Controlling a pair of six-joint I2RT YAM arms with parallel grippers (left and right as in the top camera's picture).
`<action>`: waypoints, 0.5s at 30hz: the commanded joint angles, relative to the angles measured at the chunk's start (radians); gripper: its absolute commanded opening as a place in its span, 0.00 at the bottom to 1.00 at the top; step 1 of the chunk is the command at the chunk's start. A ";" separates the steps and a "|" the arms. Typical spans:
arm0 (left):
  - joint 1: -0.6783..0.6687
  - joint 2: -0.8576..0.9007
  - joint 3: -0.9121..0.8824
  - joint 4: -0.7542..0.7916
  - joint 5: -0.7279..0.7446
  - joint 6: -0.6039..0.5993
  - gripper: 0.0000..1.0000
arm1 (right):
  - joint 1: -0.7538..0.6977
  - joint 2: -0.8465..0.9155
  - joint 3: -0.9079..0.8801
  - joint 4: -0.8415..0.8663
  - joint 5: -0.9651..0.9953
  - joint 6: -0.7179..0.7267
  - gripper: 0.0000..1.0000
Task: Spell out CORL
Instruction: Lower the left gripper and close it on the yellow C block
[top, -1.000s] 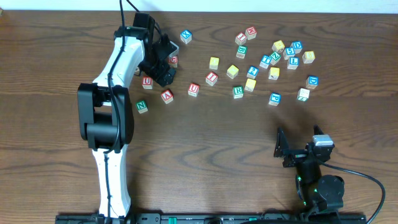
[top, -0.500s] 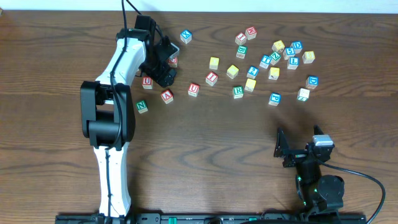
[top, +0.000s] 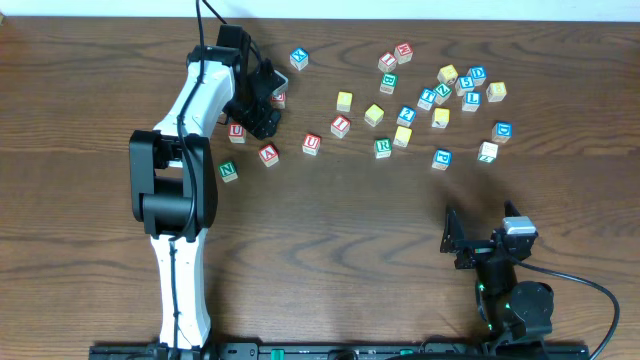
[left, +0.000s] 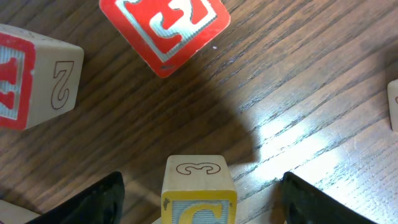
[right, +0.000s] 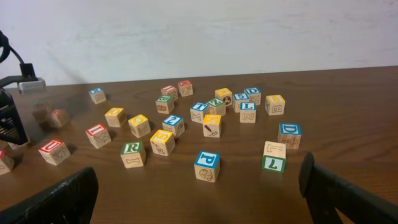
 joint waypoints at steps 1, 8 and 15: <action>0.005 0.015 0.001 -0.006 -0.008 -0.006 0.74 | -0.011 -0.007 -0.002 -0.004 -0.005 -0.013 0.99; 0.005 0.015 0.000 -0.010 -0.044 -0.006 0.70 | -0.011 -0.007 -0.002 -0.004 -0.005 -0.013 0.99; 0.005 0.016 0.000 -0.011 -0.044 -0.006 0.55 | -0.011 -0.007 -0.002 -0.004 -0.005 -0.013 0.99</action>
